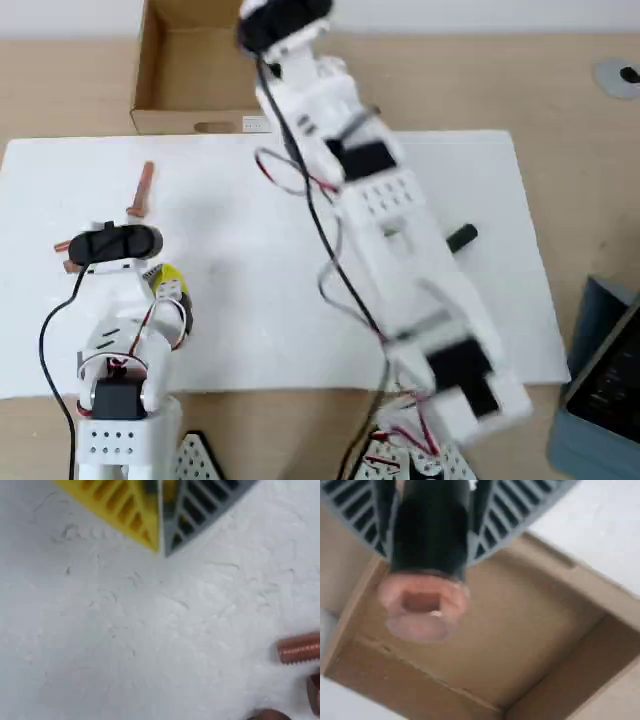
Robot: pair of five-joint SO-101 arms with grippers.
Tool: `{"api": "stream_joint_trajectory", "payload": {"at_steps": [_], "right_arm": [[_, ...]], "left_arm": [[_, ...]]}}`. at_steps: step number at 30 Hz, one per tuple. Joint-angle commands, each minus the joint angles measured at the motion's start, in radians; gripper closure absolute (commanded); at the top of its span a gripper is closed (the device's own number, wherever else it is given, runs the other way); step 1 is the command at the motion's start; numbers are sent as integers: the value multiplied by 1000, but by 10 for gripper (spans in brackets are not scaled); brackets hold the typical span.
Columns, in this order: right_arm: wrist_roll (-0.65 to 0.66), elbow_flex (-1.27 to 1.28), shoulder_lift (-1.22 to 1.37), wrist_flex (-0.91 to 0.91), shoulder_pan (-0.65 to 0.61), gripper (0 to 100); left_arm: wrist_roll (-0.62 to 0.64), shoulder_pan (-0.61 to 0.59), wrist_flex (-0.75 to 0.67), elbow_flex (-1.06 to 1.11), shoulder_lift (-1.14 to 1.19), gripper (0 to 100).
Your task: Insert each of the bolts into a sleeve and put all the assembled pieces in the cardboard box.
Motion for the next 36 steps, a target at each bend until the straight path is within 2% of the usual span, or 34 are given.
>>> {"api": "stream_joint_trajectory", "payload": {"at_steps": [1, 10, 16, 20, 26, 36], "right_arm": [[61, -288, 196, -41, 12, 989], [227, -805, 693, -40, 4, 988], [313, -1029, 920, -37, -5, 986], [344, -1129, 1012, 34, -15, 976], [344, -1241, 1099, 104, -19, 857], [344, -1334, 1125, 221, -19, 853]], "left_arm": [[0, -2, 3, 14, -10, 998], [0, 0, 3, 14, -10, 998], [0, 0, 3, 14, -10, 998], [0, 0, 3, 14, -10, 998], [0, 0, 5, 14, -10, 998], [0, 0, 6, 14, -10, 998]]}}
